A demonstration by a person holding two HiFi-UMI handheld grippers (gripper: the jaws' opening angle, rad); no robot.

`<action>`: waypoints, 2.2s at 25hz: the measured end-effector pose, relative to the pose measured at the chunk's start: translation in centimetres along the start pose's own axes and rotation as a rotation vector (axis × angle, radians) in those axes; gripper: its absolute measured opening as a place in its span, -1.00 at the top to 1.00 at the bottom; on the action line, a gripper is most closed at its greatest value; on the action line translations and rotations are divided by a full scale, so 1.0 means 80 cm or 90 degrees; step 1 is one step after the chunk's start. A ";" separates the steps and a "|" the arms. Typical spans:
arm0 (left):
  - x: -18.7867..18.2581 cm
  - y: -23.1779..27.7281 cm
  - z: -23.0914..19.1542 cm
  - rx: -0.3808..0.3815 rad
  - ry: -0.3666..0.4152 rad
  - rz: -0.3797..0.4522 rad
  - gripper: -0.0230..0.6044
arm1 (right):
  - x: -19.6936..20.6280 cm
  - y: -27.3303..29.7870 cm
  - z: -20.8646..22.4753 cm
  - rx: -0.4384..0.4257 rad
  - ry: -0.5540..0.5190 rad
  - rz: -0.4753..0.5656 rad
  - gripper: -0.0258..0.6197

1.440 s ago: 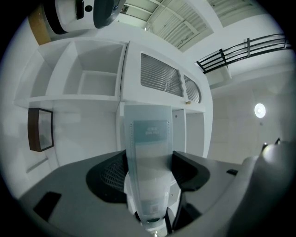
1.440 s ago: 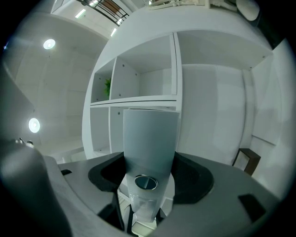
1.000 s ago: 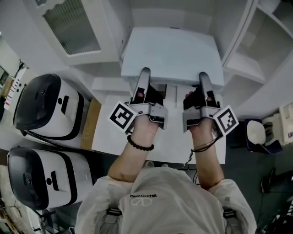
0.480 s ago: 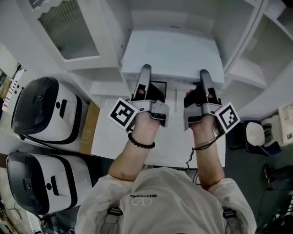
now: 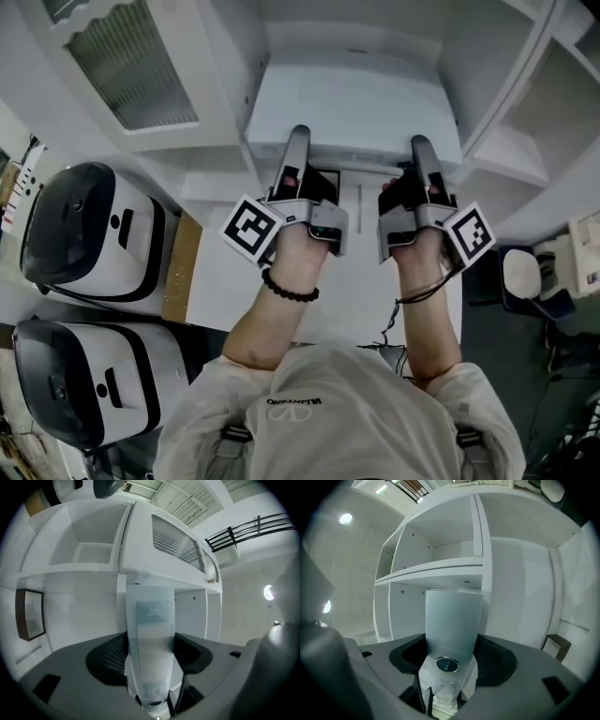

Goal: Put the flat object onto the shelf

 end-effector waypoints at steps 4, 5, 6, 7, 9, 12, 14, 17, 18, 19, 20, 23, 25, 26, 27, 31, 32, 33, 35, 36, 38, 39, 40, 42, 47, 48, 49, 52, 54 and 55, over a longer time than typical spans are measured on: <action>-0.001 0.008 -0.002 -0.005 -0.002 -0.001 0.03 | -0.003 0.008 0.000 0.005 -0.001 0.005 -0.04; -0.001 0.011 -0.002 -0.006 -0.004 0.000 0.03 | -0.003 0.010 -0.001 0.006 -0.001 0.007 -0.04; -0.001 0.012 -0.001 -0.008 -0.006 0.001 0.03 | -0.003 0.011 -0.001 0.007 0.001 0.010 -0.04; -0.001 0.011 0.000 -0.009 -0.006 0.001 0.02 | -0.002 0.010 -0.002 0.008 0.002 0.012 -0.04; -0.001 0.005 0.002 -0.010 -0.002 0.000 0.02 | 0.001 0.004 -0.003 0.008 0.001 0.016 -0.04; -0.002 0.002 0.006 -0.010 0.008 -0.002 0.01 | 0.004 0.001 -0.007 0.013 -0.005 0.017 -0.06; -0.002 0.010 0.005 -0.010 0.018 -0.003 -0.01 | 0.002 0.009 -0.008 0.021 -0.014 0.012 -0.08; 0.000 0.015 0.001 -0.010 0.035 -0.004 -0.01 | -0.001 0.017 -0.008 0.022 -0.035 -0.001 -0.08; 0.001 0.014 0.001 -0.010 0.035 -0.004 -0.01 | -0.001 0.017 -0.007 0.020 -0.039 -0.005 -0.08; 0.002 0.013 0.000 -0.010 0.033 -0.005 -0.02 | -0.001 0.015 -0.007 0.018 -0.042 -0.007 -0.08; 0.003 0.011 0.000 -0.010 0.030 -0.007 -0.03 | 0.000 0.013 -0.006 0.016 -0.045 -0.008 -0.08; 0.006 0.004 0.000 -0.007 0.032 -0.008 -0.06 | 0.003 0.006 -0.005 0.004 -0.057 -0.011 -0.04; 0.005 -0.003 0.001 -0.007 0.046 -0.005 -0.06 | 0.005 -0.001 -0.002 -0.001 -0.063 -0.011 -0.02; 0.004 -0.007 0.002 -0.006 0.053 -0.004 -0.06 | 0.006 -0.005 0.000 -0.002 -0.070 -0.010 -0.02; 0.004 -0.012 0.003 -0.005 0.061 -0.004 -0.06 | 0.005 -0.009 0.002 -0.002 -0.080 -0.007 -0.01; 0.000 -0.040 0.000 -0.016 0.178 -0.025 0.06 | 0.003 -0.037 -0.001 -0.015 -0.166 0.018 0.16; -0.005 -0.046 0.003 -0.015 0.238 -0.031 0.18 | 0.002 -0.045 -0.004 -0.015 -0.206 0.027 0.25; -0.010 -0.051 0.007 -0.009 0.298 -0.034 0.28 | 0.001 -0.053 -0.007 -0.014 -0.249 0.033 0.39; -0.017 -0.056 0.016 0.007 0.380 -0.036 0.38 | -0.001 -0.063 -0.015 -0.013 -0.332 0.033 0.50; -0.019 -0.059 0.018 0.013 0.407 -0.039 0.42 | -0.002 -0.067 -0.018 -0.013 -0.365 0.031 0.55; -0.021 -0.067 0.022 0.025 0.463 -0.048 0.51 | 0.000 -0.075 -0.025 -0.015 -0.413 0.029 0.61; -0.021 -0.072 0.025 0.031 0.495 -0.053 0.60 | 0.002 -0.079 -0.028 -0.017 -0.434 0.027 0.66; -0.021 -0.077 0.028 0.038 0.530 -0.058 0.67 | 0.004 -0.083 -0.030 -0.019 -0.453 0.023 0.73; -0.021 -0.086 0.034 0.053 0.599 -0.068 0.79 | 0.007 -0.092 -0.032 -0.022 -0.478 0.016 0.83; -0.014 -0.109 0.036 0.062 0.729 -0.110 0.91 | 0.010 -0.117 -0.014 0.012 -0.505 -0.004 0.89; -0.011 -0.114 0.035 0.061 0.751 -0.120 0.91 | 0.012 -0.123 -0.010 0.019 -0.515 -0.007 0.89; -0.009 -0.118 0.034 0.061 0.773 -0.130 0.91 | 0.014 -0.128 -0.006 0.024 -0.530 -0.009 0.89; -0.001 -0.130 0.030 0.064 0.827 -0.154 0.91 | 0.022 -0.143 -0.001 0.020 -0.607 -0.018 0.89; 0.003 -0.139 0.024 0.061 0.841 -0.168 0.91 | 0.029 -0.152 -0.002 0.012 -0.673 -0.029 0.89; 0.005 -0.143 0.022 0.058 0.846 -0.174 0.92 | 0.033 -0.156 -0.002 0.009 -0.704 -0.034 0.89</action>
Point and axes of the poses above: the fingertips, and each gripper's own axes: y forward along the fingers, z to its right, x out of its underside, the point moved 8 cm from there along -y, backward along the fingers, and after that the axes turned 13 degrees about y, right-handed, at the moved point
